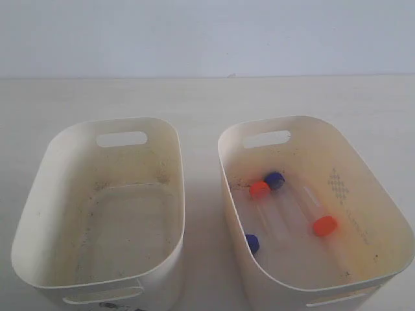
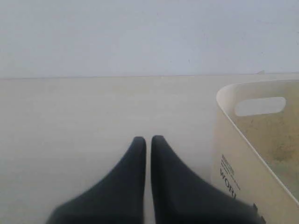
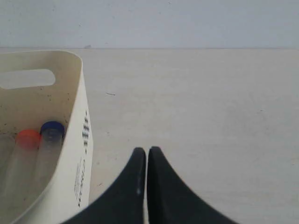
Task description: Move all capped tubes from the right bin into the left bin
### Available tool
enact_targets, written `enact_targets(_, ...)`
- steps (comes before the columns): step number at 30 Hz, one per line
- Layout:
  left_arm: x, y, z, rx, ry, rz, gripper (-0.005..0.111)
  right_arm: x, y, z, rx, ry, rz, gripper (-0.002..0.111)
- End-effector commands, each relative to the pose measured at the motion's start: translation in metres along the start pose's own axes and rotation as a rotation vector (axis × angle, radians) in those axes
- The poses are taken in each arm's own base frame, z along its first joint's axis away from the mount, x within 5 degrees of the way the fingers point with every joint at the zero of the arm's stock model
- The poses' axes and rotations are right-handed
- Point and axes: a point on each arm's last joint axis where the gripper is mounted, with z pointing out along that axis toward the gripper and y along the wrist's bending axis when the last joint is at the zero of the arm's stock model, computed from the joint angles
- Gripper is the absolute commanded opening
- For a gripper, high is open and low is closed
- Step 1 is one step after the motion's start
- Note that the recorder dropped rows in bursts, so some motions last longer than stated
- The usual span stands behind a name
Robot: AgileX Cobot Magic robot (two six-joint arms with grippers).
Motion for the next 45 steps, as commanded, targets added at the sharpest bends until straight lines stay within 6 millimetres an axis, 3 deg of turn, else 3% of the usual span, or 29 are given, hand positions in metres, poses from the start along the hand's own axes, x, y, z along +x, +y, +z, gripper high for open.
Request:
enact_targets(1,-0.002,0.0,0.0,-0.002,-0.018,-0.009,0.004,-0.001,0.0,0.0,-0.003,-0.018,0.0,0.001)
enact_targets(18,-0.002,0.0,0.0,-0.002,-0.018,-0.009,0.004,-0.004,-0.001,0.0,0.009,-0.045,-0.069,0.001)
enact_targets(23,-0.002,0.0,0.0,-0.002,-0.018,-0.009,0.004,-0.025,-0.001,-0.004,0.016,-0.279,-0.071,0.001)
enact_targets(30,-0.002,0.0,0.0,-0.002,-0.018,-0.009,0.004,-0.034,-0.001,-0.007,0.019,-0.382,-0.071,0.001)
enact_targets(39,-0.002,0.0,0.0,-0.002,-0.018,-0.009,0.004,-0.057,-0.001,-0.02,0.007,-0.676,-0.003,0.001)
enact_targets(43,-0.002,0.0,0.0,-0.002,-0.018,-0.009,0.004,-0.084,0.001,-0.036,0.005,-0.733,-0.012,0.001)
enact_targets(45,-0.002,0.0,0.0,-0.002,-0.018,-0.009,0.004,-0.098,0.002,-0.04,0.009,-0.682,-0.03,0.001)
